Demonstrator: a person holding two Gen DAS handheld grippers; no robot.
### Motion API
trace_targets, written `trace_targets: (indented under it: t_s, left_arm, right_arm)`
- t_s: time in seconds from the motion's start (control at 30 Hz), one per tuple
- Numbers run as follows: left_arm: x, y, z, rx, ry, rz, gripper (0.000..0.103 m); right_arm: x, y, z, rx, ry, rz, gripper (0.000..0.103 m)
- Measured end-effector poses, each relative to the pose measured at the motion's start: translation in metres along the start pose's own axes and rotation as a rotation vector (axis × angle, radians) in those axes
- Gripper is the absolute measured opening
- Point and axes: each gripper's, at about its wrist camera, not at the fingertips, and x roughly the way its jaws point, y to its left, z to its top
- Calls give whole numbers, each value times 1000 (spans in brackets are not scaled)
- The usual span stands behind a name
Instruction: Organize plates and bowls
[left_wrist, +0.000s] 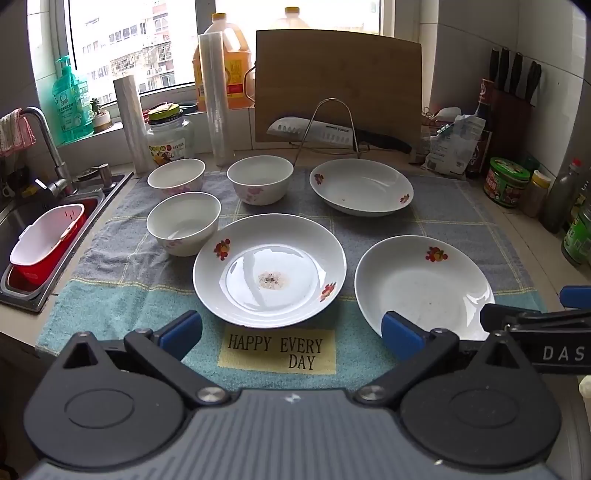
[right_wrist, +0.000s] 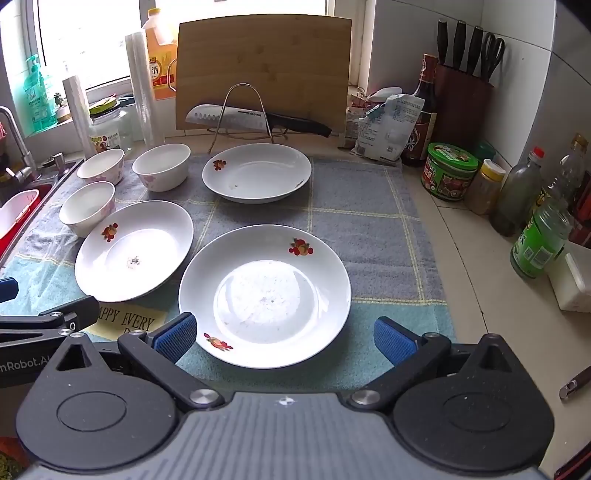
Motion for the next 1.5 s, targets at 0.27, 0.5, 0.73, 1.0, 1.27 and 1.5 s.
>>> trace_targets:
  t_s: [0.27,0.5,0.73,1.0,1.27,1.5]
  left_arm:
    - [-1,-2,3,2,-2,2,102]
    - [-1,-2,4,1,-2,2,102]
    - [-3,-2,4,2,-6,-2,102]
    - [-2,-1,4,1,-9,-12,102]
    - [-3,-1,4,0,-11,-16,102]
    - [-3,-1,4,0,-10,-16,102]
  right_arm:
    - [0,-1,1,1,-1,-1,103]
    - [0,-1,2,-1,-2,-2,103]
    - [-1,0,3,-1,-5,-8,103]
    - [-2,0,5,-2,-6,-14,103]
    - [-2,0,7,-6,-5,-18,103]
    - [-2,0,7,-6,-5,-18,103]
